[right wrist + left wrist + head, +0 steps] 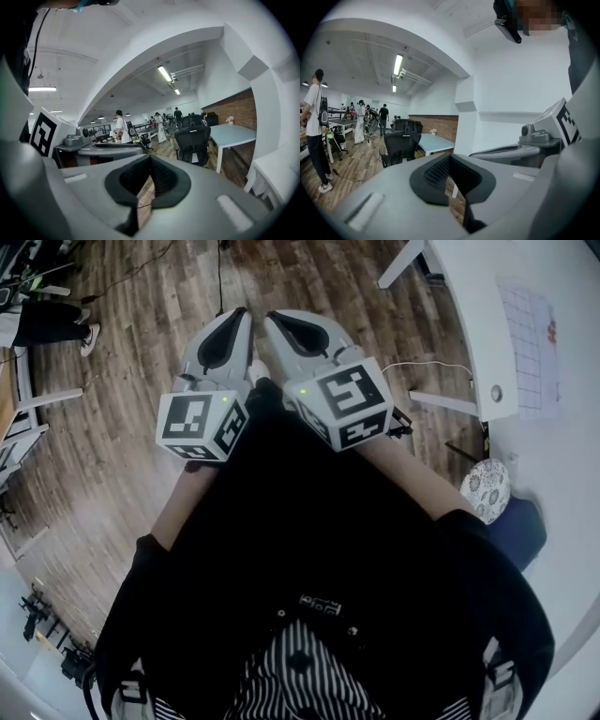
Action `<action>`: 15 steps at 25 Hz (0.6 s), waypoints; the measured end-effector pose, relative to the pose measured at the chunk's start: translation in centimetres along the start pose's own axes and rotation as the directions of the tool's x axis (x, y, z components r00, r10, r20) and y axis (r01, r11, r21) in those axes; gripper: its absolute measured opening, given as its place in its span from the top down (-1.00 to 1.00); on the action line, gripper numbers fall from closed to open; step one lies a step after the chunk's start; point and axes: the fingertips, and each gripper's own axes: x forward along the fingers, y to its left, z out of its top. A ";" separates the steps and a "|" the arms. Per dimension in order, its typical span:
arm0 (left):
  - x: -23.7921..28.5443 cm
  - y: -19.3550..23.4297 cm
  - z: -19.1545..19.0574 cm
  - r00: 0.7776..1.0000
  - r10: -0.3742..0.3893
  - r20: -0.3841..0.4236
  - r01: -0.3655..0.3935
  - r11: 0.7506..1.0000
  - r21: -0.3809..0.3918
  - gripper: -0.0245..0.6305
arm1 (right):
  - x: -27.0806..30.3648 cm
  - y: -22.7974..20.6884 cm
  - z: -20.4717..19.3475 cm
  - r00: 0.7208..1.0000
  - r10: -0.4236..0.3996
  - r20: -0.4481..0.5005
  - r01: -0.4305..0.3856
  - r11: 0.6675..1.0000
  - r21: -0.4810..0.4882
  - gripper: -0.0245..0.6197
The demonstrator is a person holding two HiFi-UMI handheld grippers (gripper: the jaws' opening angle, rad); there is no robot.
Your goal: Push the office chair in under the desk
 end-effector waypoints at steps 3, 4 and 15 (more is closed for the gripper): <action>1.8 1.8 1.1 1.000 0.001 0.028 -0.001 1.000 0.004 0.93 | 2.3 -1.0 1.4 1.000 -0.002 0.012 0.003 1.000 -0.022 0.93; 2.4 2.6 1.5 0.999 -0.004 0.036 0.004 1.000 0.005 0.93 | 3.2 -1.2 1.7 1.000 -0.004 0.010 0.005 1.000 -0.026 0.93; 6.8 13.7 4.2 0.997 -0.061 0.049 0.061 0.998 -0.008 0.93 | 15.3 -1.5 4.8 1.000 -0.001 -0.026 0.000 0.999 -0.033 0.93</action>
